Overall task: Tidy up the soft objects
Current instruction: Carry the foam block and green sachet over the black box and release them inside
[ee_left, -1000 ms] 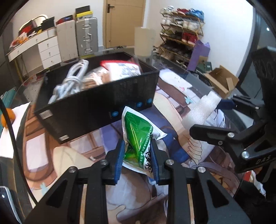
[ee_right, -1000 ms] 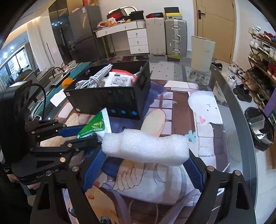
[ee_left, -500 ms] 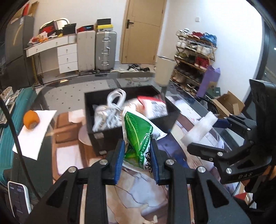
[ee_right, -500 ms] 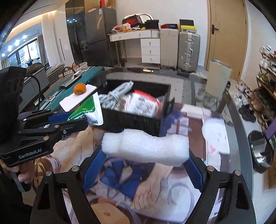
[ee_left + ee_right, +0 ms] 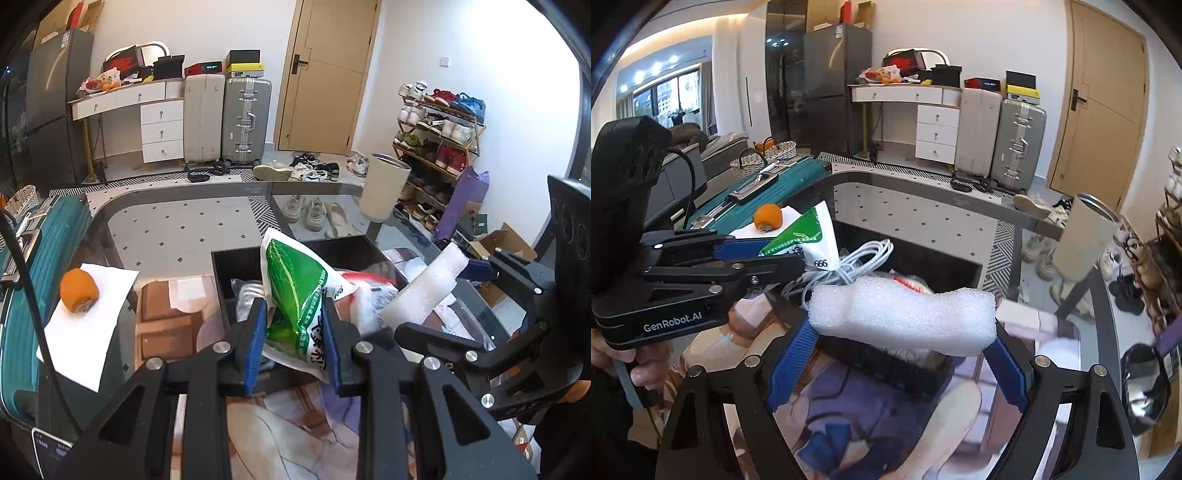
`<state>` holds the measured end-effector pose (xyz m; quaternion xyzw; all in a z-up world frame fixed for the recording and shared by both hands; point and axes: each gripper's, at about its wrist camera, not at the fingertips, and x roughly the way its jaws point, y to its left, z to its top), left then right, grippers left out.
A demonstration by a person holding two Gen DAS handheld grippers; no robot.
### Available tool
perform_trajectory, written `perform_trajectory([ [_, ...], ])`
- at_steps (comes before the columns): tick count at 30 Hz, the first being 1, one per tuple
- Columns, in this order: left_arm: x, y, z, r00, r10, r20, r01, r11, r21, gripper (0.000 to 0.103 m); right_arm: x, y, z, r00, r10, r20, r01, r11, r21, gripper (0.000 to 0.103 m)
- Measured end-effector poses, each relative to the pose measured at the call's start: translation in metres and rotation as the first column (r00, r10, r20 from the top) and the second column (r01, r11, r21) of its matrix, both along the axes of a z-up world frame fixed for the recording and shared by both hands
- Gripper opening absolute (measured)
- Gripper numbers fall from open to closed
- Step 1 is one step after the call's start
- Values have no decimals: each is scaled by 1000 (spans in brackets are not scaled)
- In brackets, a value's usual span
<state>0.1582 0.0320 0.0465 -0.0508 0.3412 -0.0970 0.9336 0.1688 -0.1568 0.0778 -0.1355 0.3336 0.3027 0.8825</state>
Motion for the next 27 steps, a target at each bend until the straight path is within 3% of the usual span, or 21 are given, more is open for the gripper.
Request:
perform_trajectory([
  [12,26,12,-11,999,30,-26,-31,1000,0,27,38,44,-16,991,131,3,-130,987,-95,89],
  [16,27,13,-13,999,35,-24,-35,999,6,27,47,53,-24,991,134,-14,-135,983,-128,96],
  [27,30,4,-17,1000,4,-30,-4,1000,9,27,34,14,-15,997,75,-3,-75,997,-37,102],
])
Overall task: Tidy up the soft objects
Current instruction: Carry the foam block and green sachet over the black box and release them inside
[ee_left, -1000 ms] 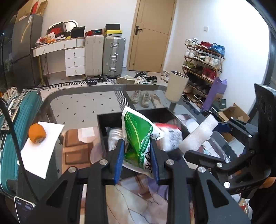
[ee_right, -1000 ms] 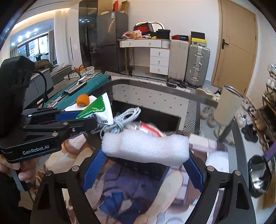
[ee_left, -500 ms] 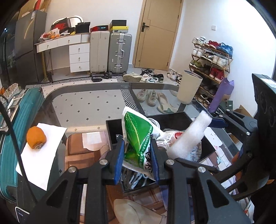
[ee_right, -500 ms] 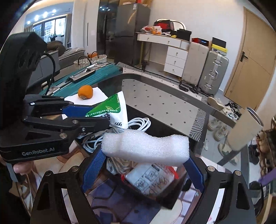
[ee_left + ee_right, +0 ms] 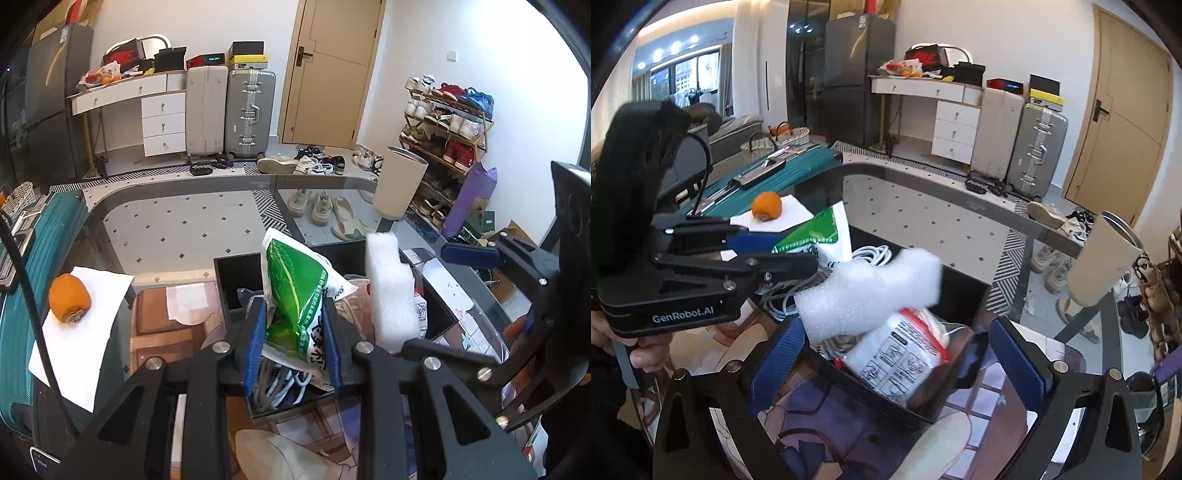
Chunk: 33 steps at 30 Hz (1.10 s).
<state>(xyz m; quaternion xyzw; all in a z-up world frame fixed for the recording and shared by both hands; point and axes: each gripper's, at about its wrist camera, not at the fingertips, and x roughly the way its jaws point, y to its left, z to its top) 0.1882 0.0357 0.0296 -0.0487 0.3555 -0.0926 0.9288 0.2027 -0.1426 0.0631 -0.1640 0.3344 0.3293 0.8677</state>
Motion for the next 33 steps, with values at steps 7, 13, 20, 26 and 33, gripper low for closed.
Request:
perform_trajectory([
  [7,6,-3,-4,1000,-6,-21,6,1000,-4,28,-4,-3,3,1000,-5,9,4,1000,17,102],
  [13,6,-2,-8,1000,-1,-31,0,1000,-4,36,3,-2,-3,1000,-19,-9,19,1000,17,102],
  [20,2,-5,-4,1000,-5,-20,5,1000,-9,54,5,-17,9,998,-56,-5,56,996,75,102],
  [26,0,-6,-3,1000,-1,-18,1,1000,-9,69,2,-27,11,998,-62,-10,63,995,83,102],
  [33,-10,-9,6,1000,-7,19,7,1000,-9,100,-3,-43,23,996,-92,20,88,985,145,102],
])
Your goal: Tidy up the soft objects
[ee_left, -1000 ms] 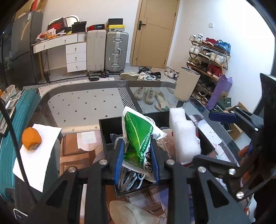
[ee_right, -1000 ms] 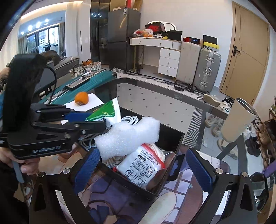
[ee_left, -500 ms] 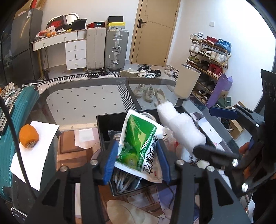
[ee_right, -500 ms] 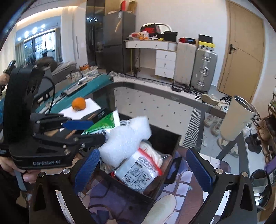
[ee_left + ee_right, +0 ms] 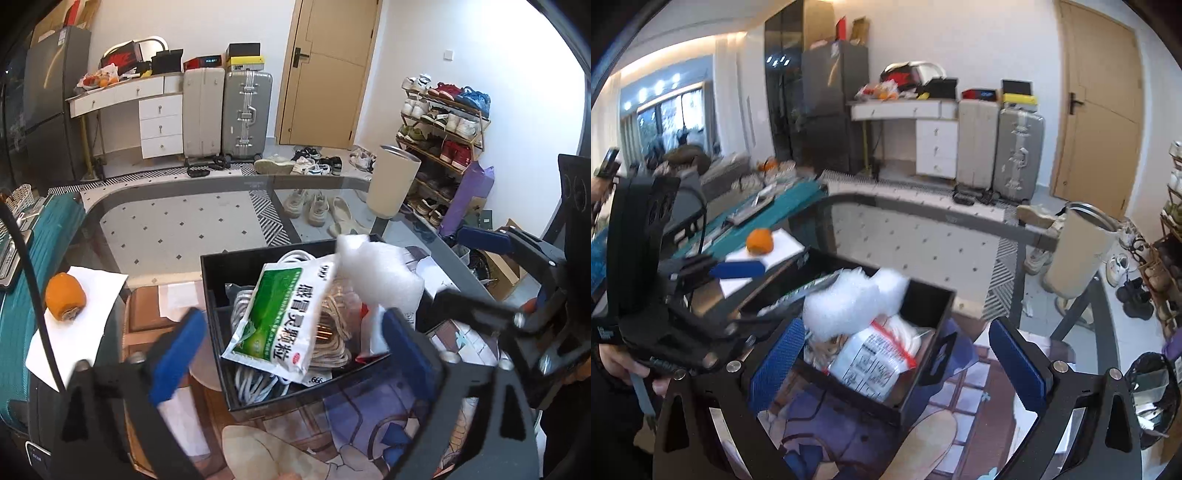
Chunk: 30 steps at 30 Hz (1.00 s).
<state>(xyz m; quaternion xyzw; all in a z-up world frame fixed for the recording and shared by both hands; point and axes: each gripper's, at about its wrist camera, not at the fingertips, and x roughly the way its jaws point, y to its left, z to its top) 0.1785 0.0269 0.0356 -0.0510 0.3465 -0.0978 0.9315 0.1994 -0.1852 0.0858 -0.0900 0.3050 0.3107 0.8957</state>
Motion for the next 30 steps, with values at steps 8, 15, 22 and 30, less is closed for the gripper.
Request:
perform_trajectory([
  [8,-8,1,3,1000,6,8,-6,999,43,103,28,7,-14,993,-115,-31,114,993,-36,102],
  [15,-19,10,3,1000,18,4,-19,997,69,103,26,31,-25,997,-54,-57,50,996,-76,102],
  [22,-36,10,1,999,47,23,-49,994,97,103,6,17,-17,997,-62,-39,61,998,-26,102],
  [30,-49,11,-5,994,88,68,-95,990,106,103,-26,8,-16,999,-44,-2,44,999,-7,102],
])
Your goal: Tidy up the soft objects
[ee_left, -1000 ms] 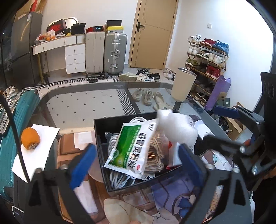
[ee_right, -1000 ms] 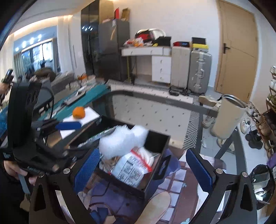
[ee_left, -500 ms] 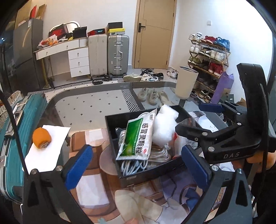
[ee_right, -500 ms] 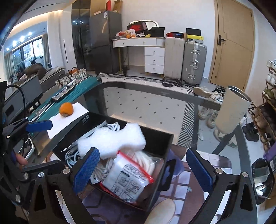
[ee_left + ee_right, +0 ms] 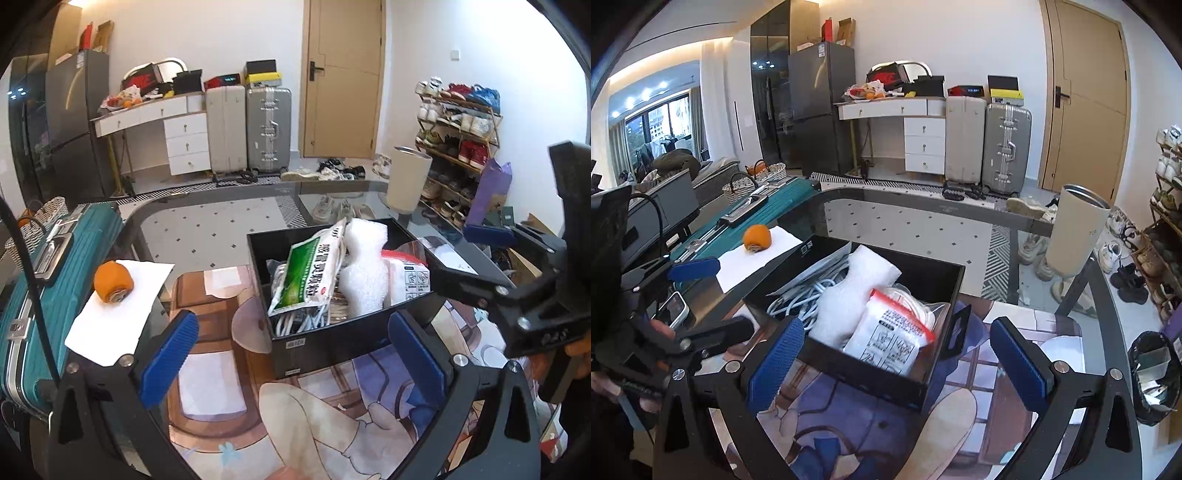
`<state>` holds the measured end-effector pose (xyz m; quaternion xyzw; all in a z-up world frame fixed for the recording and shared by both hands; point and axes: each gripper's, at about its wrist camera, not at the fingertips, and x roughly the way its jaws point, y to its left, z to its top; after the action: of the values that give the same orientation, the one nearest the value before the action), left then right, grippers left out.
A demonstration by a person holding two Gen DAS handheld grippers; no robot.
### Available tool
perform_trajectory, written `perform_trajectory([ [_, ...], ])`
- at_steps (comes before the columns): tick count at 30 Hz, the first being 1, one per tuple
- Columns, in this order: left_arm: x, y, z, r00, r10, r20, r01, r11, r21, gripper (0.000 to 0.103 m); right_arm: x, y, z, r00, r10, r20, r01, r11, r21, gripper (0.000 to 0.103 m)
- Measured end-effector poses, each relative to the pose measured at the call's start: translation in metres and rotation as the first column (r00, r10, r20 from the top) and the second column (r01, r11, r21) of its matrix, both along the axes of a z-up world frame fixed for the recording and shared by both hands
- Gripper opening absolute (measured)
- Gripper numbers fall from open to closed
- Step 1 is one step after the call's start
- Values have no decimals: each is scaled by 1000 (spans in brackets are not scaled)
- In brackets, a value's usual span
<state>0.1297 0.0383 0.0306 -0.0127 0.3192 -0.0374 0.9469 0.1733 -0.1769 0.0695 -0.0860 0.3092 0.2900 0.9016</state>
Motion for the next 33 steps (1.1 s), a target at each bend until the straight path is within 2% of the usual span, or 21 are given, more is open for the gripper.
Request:
perform_trajectory([
  [6,-2,3,-7,999,33,22,-34,999,25,103,-18,-2,-4,999,12,30,-13,1000,24,102],
  [9,-4,5,-11,999,38,26,-38,999,11,103,-23,0,-9,999,10,51,-11,1000,17,102],
  [19,-8,8,-21,995,80,56,-80,997,2,103,-33,0,-26,999,-1,43,0,999,34,102],
  [33,-12,-1,-31,997,59,47,-60,998,34,103,-38,-11,-31,996,-32,82,26,997,70,102],
])
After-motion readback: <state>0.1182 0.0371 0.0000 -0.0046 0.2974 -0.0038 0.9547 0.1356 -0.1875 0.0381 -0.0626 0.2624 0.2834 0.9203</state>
